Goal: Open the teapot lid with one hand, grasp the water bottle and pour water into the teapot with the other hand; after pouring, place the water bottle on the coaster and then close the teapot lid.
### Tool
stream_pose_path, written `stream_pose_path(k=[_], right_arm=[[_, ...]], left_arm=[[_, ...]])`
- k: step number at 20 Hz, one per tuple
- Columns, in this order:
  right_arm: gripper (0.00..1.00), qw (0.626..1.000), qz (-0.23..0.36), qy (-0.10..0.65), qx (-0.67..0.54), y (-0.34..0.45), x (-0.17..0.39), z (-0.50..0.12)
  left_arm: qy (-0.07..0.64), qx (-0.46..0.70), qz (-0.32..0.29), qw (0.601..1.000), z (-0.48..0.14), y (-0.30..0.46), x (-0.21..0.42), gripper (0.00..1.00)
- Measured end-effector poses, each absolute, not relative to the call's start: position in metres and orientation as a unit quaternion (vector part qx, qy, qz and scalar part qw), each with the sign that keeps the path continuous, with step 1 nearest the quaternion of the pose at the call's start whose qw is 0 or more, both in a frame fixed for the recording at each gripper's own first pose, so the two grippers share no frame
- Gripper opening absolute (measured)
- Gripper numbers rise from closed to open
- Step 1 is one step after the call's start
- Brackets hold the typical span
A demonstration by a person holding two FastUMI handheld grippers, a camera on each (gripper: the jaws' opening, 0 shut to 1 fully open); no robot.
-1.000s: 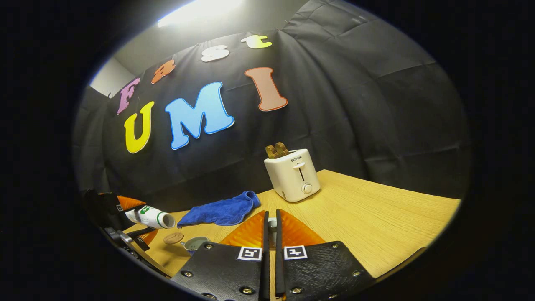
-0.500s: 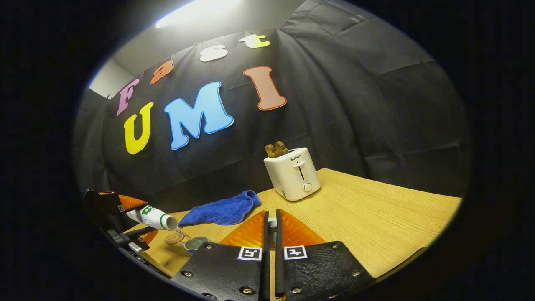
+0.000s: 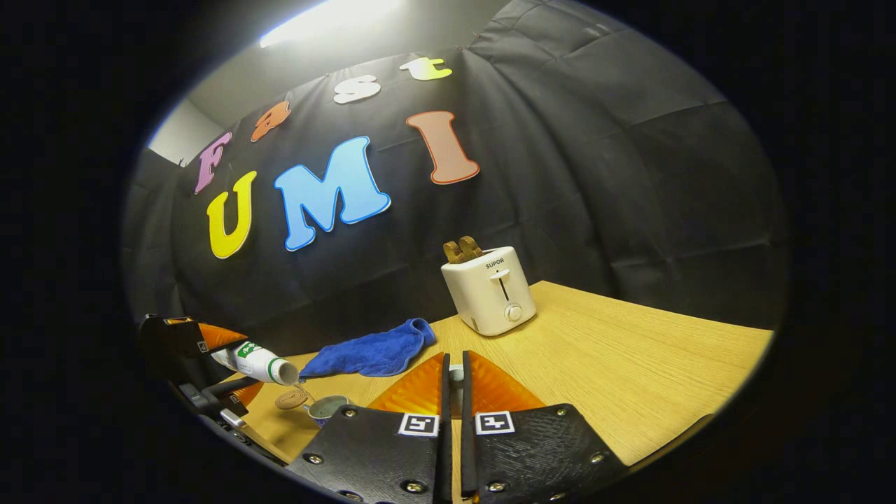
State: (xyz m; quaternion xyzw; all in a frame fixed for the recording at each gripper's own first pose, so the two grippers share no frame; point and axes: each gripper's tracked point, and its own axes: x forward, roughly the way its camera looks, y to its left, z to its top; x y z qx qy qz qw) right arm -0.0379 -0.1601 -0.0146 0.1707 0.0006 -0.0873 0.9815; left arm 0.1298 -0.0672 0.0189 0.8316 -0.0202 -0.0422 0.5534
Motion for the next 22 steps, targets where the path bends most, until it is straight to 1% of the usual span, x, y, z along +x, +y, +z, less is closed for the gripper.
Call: stream_pose_path(k=[6,18,19,20,21,22], right_arm=[[0.05,0.981,-0.086,0.000,0.173,-0.160,-0.037,-0.014],[0.05,0.980,-0.084,-0.001,0.180,-0.161,-0.037,-0.014],[0.05,0.980,-0.083,-0.001,0.181,-0.160,-0.036,-0.014],[0.05,0.980,-0.083,-0.001,0.181,-0.160,-0.037,-0.014],[0.05,0.980,-0.083,-0.001,0.181,-0.160,-0.037,-0.014],[0.05,0.980,-0.082,-0.001,0.182,-0.160,-0.037,-0.014]], left_arm=[[-0.025,0.840,-0.044,0.540,0.021,-0.070,0.132,0.86],[-0.034,0.866,-0.049,0.496,0.028,-0.076,0.131,0.86],[-0.035,0.869,-0.050,0.491,0.028,-0.077,0.132,0.81],[-0.036,0.871,-0.050,0.488,0.029,-0.076,0.131,0.86],[-0.036,0.873,-0.050,0.484,0.030,-0.077,0.131,0.80],[-0.037,0.874,-0.051,0.481,0.031,-0.078,0.131,0.80]])
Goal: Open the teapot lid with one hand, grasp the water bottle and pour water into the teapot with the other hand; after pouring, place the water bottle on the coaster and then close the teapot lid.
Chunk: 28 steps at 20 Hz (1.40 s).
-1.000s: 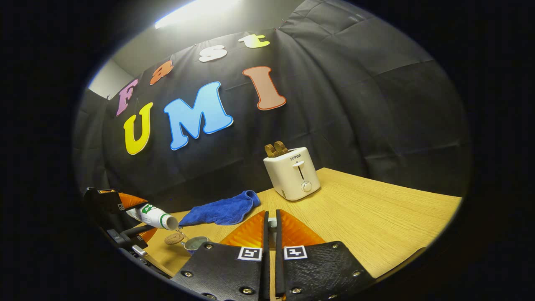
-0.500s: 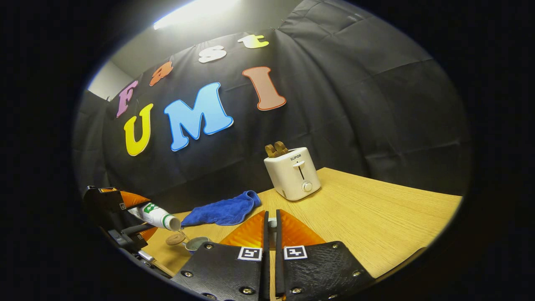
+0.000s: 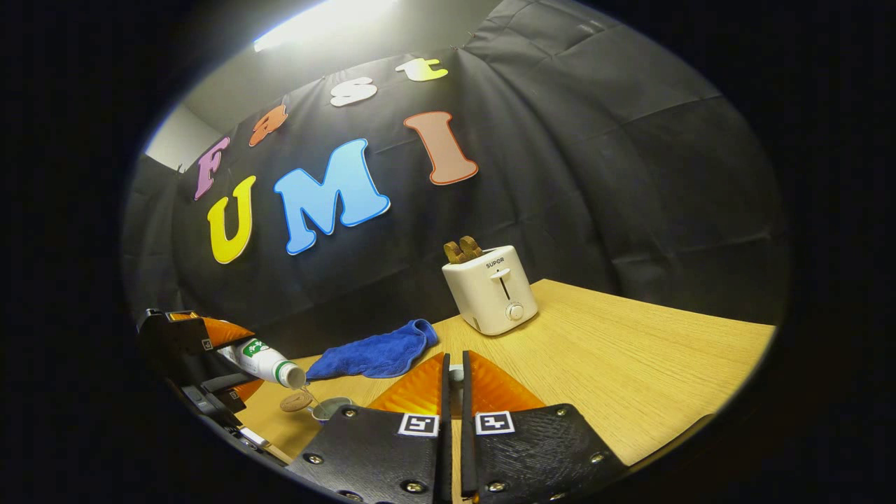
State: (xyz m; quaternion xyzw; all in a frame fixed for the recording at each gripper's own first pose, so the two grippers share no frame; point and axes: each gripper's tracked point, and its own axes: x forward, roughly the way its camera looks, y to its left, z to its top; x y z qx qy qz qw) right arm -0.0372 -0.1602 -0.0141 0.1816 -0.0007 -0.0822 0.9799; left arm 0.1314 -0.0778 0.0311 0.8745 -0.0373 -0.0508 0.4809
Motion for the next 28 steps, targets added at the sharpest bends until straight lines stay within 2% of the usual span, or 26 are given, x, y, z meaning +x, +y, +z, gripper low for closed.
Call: stream_pose_path(k=[1,2,3,4,5,6,9,10,11,12,13,14,15,16,17,18,24,25,26,28], right_arm=[[0.05,0.980,-0.082,-0.001,0.182,-0.161,-0.037,-0.014],[0.05,0.980,-0.083,-0.001,0.182,-0.161,-0.037,-0.014],[0.05,0.980,-0.082,-0.001,0.183,-0.161,-0.037,-0.014],[0.05,0.979,-0.083,0.000,0.184,-0.161,-0.037,-0.015],[0.05,0.979,-0.082,-0.001,0.184,-0.161,-0.037,-0.015],[0.05,0.979,-0.082,0.000,0.185,-0.161,-0.036,-0.015],[0.05,0.979,-0.081,0.000,0.185,-0.161,-0.036,-0.015],[0.05,0.979,-0.081,0.000,0.185,-0.161,-0.036,-0.016],[0.05,0.979,-0.081,0.000,0.185,-0.161,-0.036,-0.016],[0.05,0.979,-0.081,0.000,0.185,-0.161,-0.036,-0.016],[0.05,0.979,-0.081,0.000,0.185,-0.161,-0.037,-0.016],[0.05,0.979,-0.081,0.000,0.185,-0.161,-0.036,-0.016],[0.05,0.979,-0.082,0.000,0.185,-0.161,-0.036,-0.016],[0.05,0.979,-0.082,0.000,0.185,-0.161,-0.035,-0.017],[0.05,0.979,-0.082,0.000,0.185,-0.162,-0.036,-0.017],[0.05,0.979,-0.082,0.001,0.185,-0.161,-0.035,-0.017],[0.05,0.980,-0.084,0.001,0.181,-0.162,-0.036,-0.017],[0.05,0.980,-0.084,0.002,0.182,-0.162,-0.036,-0.017],[0.05,0.980,-0.084,0.002,0.182,-0.162,-0.035,-0.017],[0.05,0.980,-0.084,0.002,0.182,-0.162,-0.035,-0.018]], left_arm=[[-0.039,0.876,-0.051,0.478,0.031,-0.079,0.131,0.85],[-0.041,0.878,-0.052,0.475,0.032,-0.079,0.131,0.80],[-0.043,0.880,-0.053,0.471,0.032,-0.081,0.130,0.86],[-0.045,0.881,-0.054,0.467,0.033,-0.083,0.129,0.80],[-0.047,0.883,-0.054,0.464,0.034,-0.084,0.128,0.85],[-0.047,0.885,-0.054,0.461,0.034,-0.087,0.129,0.80],[-0.053,0.891,-0.054,0.447,0.037,-0.092,0.133,0.80],[-0.054,0.893,-0.054,0.443,0.037,-0.092,0.132,0.85],[-0.057,0.895,-0.054,0.440,0.038,-0.093,0.132,0.80],[-0.059,0.896,-0.054,0.437,0.039,-0.094,0.131,0.80],[-0.060,0.897,-0.055,0.433,0.040,-0.095,0.130,0.85],[-0.062,0.899,-0.056,0.430,0.040,-0.096,0.131,0.85],[-0.064,0.900,-0.056,0.428,0.039,-0.097,0.131,0.80],[-0.065,0.901,-0.056,0.425,0.041,-0.098,0.131,0.80],[-0.066,0.902,-0.056,0.423,0.040,-0.099,0.129,0.85],[-0.067,0.902,-0.057,0.424,0.041,-0.098,0.129,0.80],[-0.075,0.908,-0.057,0.409,0.043,-0.101,0.127,0.80],[-0.077,0.909,-0.057,0.405,0.042,-0.101,0.127,0.85],[-0.078,0.911,-0.057,0.400,0.043,-0.101,0.126,0.80],[-0.079,0.913,-0.058,0.396,0.044,-0.102,0.126,0.80]])
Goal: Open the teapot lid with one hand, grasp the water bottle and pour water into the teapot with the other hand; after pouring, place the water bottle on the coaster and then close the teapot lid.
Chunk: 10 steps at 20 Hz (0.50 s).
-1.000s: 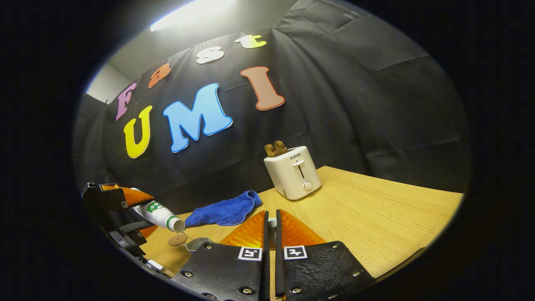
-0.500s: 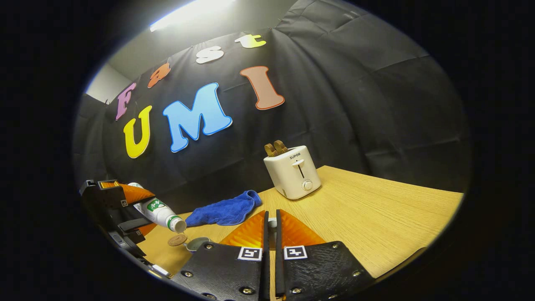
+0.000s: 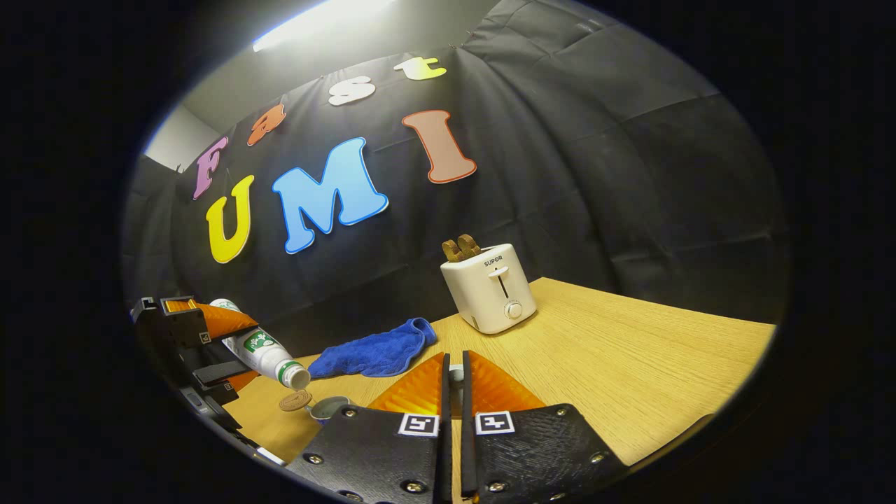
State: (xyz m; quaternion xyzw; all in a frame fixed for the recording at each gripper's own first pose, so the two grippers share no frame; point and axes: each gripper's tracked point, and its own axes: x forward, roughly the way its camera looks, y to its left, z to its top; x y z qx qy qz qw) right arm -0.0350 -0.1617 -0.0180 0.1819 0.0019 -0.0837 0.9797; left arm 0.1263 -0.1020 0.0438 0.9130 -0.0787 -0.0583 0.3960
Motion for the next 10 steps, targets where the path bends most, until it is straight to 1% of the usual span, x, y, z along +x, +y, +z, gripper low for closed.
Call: stream_pose_path(k=[1,2,5,6,7,9,10], right_arm=[[0.05,0.980,-0.083,0.002,0.182,-0.1615,-0.0351,-0.0176],[0.05,0.980,-0.083,0.002,0.181,-0.1611,-0.0357,-0.0175],[0.05,0.980,-0.081,0.003,0.181,-0.1605,-0.0352,-0.0171],[0.05,0.980,-0.081,0.003,0.182,-0.1608,-0.0353,-0.0176],[0.05,0.980,-0.081,0.003,0.182,-0.1610,-0.0357,-0.0174],[0.05,0.980,-0.080,0.004,0.181,-0.1605,-0.0351,-0.0179],[0.05,0.980,-0.080,0.004,0.180,-0.1599,-0.0353,-0.0179]], left_arm=[[-0.079,0.914,-0.059,0.394,0.0432,-0.1033,0.1262,0.81],[-0.080,0.914,-0.058,0.392,0.0443,-0.1037,0.1257,0.85],[-0.080,0.914,-0.061,0.392,0.0439,-0.1040,0.1256,0.85],[-0.078,0.911,-0.064,0.399,0.0437,-0.1034,0.1256,0.81],[-0.075,0.906,-0.066,0.412,0.0429,-0.1025,0.1253,0.85],[-0.067,0.886,-0.077,0.452,0.0402,-0.1009,0.1293,0.80],[-0.062,0.874,-0.083,0.475,0.0402,-0.0997,0.1300,0.80]])
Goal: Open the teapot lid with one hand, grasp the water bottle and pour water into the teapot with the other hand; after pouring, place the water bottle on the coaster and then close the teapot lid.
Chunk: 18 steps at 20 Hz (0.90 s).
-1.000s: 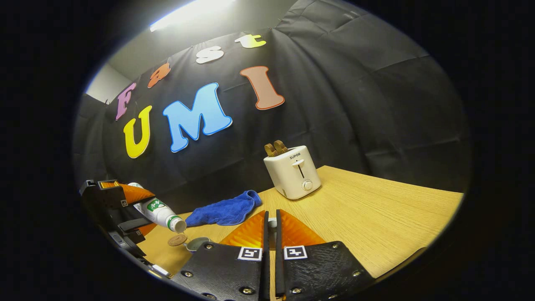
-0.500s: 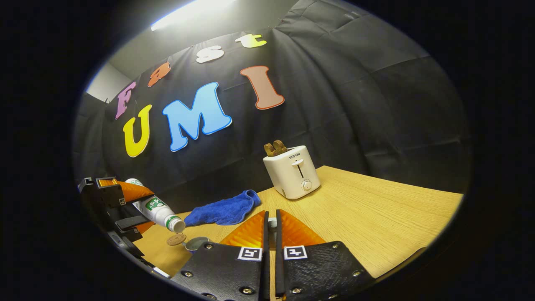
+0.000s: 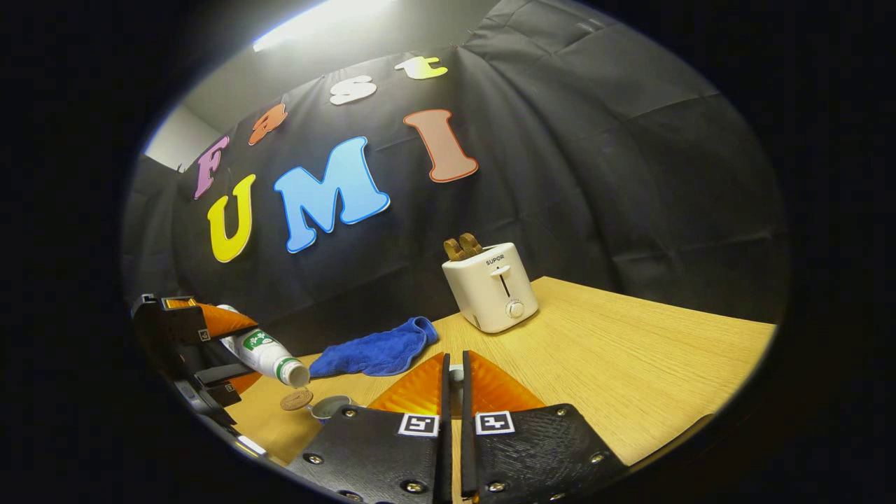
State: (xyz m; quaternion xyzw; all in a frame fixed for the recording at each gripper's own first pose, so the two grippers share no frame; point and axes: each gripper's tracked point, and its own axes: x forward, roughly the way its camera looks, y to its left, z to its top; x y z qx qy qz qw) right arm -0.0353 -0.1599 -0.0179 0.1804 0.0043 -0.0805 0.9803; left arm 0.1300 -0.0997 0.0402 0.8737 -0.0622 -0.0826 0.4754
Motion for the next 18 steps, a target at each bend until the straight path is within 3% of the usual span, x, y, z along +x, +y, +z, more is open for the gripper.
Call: stream_pose_path(k=[1,11,17,18], right_arm=[[0.05,0.981,-0.081,0.005,0.179,-0.160,-0.036,-0.018],[0.05,0.984,-0.076,0.011,0.161,-0.154,-0.032,-0.021],[0.05,0.988,-0.064,0.016,0.140,-0.143,-0.030,-0.023],[0.05,0.988,-0.061,0.017,0.138,-0.141,-0.029,-0.023]], left_arm=[[-0.058,0.861,-0.087,0.497,0.040,-0.098,0.130,0.86],[-0.019,0.705,-0.102,0.701,0.050,-0.068,0.117,0.87],[-0.002,0.589,-0.098,0.802,0.053,-0.049,0.116,0.86],[0.000,0.572,-0.096,0.814,0.052,-0.045,0.115,0.80]])
